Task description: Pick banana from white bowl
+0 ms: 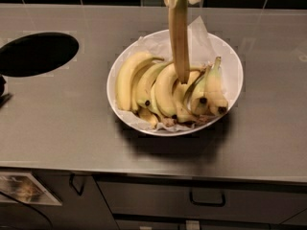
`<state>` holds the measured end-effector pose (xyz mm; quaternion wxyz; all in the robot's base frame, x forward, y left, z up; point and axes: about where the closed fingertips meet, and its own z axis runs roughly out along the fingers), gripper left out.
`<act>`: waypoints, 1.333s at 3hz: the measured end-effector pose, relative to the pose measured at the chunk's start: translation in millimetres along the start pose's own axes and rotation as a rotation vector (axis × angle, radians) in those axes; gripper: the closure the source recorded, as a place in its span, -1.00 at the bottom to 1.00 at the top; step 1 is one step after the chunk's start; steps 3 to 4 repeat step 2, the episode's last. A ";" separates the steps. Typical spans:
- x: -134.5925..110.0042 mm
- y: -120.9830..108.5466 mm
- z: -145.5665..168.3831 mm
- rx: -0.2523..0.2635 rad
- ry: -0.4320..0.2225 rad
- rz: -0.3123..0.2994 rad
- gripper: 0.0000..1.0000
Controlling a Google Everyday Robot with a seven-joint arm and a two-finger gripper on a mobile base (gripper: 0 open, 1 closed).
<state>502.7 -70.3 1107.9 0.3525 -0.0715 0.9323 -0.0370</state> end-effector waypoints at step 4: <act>-4.1 1.4 -21.9 -0.009 -0.048 -0.006 1.00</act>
Offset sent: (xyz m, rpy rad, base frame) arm -0.0085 0.0019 0.0141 0.0054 -0.0345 0.0120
